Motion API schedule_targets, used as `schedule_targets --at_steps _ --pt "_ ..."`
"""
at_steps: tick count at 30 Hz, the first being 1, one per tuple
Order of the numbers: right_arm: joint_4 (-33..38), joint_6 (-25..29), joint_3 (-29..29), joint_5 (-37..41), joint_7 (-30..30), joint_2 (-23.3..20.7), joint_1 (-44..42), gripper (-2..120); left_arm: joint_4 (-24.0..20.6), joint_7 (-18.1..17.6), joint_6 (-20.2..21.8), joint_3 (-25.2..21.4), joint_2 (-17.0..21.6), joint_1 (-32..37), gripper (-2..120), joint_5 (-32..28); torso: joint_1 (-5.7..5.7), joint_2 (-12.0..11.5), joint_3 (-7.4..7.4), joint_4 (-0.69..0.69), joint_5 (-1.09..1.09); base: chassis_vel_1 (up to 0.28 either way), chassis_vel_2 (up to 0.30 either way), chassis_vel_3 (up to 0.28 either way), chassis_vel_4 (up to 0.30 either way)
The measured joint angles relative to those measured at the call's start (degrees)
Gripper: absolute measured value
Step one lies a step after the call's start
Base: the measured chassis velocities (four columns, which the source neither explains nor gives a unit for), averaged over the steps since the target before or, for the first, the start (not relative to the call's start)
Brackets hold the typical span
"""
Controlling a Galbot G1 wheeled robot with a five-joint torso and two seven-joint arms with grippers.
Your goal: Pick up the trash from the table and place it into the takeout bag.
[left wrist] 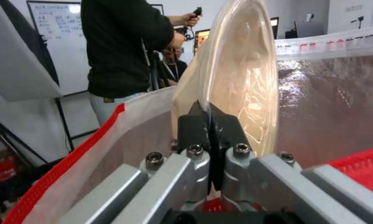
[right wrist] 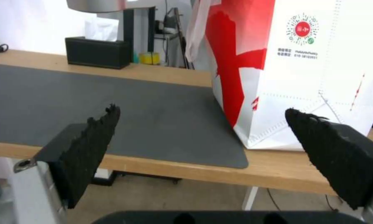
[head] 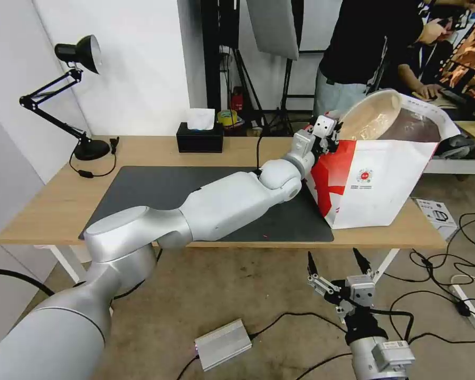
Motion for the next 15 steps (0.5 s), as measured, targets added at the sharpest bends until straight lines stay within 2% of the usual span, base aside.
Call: schedule_targets --at_steps 6,8,9,13,14,15 --pt "0.00 0.00 0.00 0.00 0.00 0.00 0.00 100 -1.19 0.06 -0.24 0.64 0.73 -0.09 1 0.02 0.00 0.00 0.00 0.00 -0.01 0.000 0.000 0.000 0.000" --pt "0.00 0.00 0.00 0.00 0.00 0.00 0.00 100 -1.54 -0.04 -0.64 0.70 0.81 -0.20 12 -0.08 0.00 0.00 0.00 0.00 -0.01 0.000 0.000 0.000 0.000" --pt "0.00 0.00 0.00 0.00 0.00 0.00 0.00 100 -1.54 -0.04 -0.64 0.70 0.81 -0.20 12 -0.08 0.00 0.00 0.00 0.00 -0.01 0.000 0.000 0.000 0.000" --pt "0.00 0.00 0.00 0.00 0.00 0.00 0.00 100 -2.23 -0.35 -2.55 0.51 0.67 -0.04 32 -0.53 0.00 0.00 0.00 0.00 -0.01 0.000 0.000 0.000 0.000" --pt "0.00 0.00 0.00 0.00 0.00 0.00 0.00 100 -2.23 -0.35 -2.55 0.51 0.67 -0.04 32 -0.53 0.00 0.00 0.00 0.00 -0.01 0.000 0.000 0.000 0.000" --pt "0.00 0.00 0.00 0.00 0.00 0.00 0.00 100 -2.65 -0.47 -2.69 0.51 0.78 -0.04 37 -0.57 0.00 0.00 0.00 -0.01 -0.01 0.000 0.000 0.000 0.000"
